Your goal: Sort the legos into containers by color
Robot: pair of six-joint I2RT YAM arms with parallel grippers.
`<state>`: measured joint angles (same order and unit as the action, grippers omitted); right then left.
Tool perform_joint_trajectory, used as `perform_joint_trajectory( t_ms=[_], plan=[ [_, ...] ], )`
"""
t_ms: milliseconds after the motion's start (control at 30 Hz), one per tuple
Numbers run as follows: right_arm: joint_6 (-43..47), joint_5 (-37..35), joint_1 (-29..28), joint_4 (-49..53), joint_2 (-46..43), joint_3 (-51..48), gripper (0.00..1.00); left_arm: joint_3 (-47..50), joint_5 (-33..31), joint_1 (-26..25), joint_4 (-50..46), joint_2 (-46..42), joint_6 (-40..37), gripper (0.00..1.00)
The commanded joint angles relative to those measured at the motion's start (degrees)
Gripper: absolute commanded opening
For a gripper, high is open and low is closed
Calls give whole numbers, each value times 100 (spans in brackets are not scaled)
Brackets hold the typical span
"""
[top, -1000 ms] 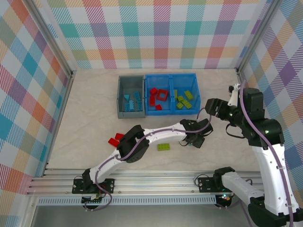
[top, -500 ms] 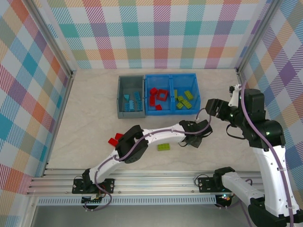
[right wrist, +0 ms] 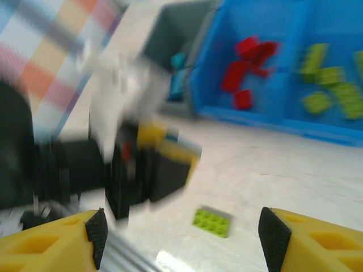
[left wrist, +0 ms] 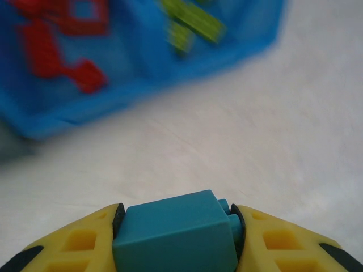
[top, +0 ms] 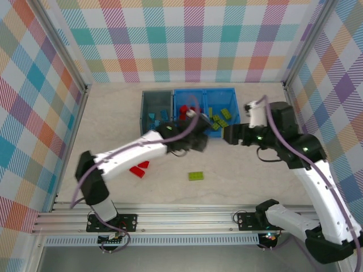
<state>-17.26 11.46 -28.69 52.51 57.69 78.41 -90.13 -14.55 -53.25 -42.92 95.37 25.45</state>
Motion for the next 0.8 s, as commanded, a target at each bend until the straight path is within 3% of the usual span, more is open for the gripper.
perform_joint_trajectory(
  t_ms=[0, 133, 267, 567, 767],
  plan=[
    [24, -276, -905, -806, 439, -82, 72, 353, 188, 1037, -301, -279, -295, 34],
    [-152, -665, -1690, -1551, 861, -198, 72, 143, 358, 2074, -106, 8, -694, 33],
    [-435, -762, -1896, -2243, 1224, -384, 71, -392, 108, 2634, 294, 812, -929, 33],
    [-483, -911, -2476, -3764, 1785, -798, 71, -2268, -438, 3098, 293, 2772, -1181, 33],
    [-643, -977, -2543, -3895, 1777, -974, 71, -2699, -545, 3259, 337, 3381, -1229, 32]
  ],
)
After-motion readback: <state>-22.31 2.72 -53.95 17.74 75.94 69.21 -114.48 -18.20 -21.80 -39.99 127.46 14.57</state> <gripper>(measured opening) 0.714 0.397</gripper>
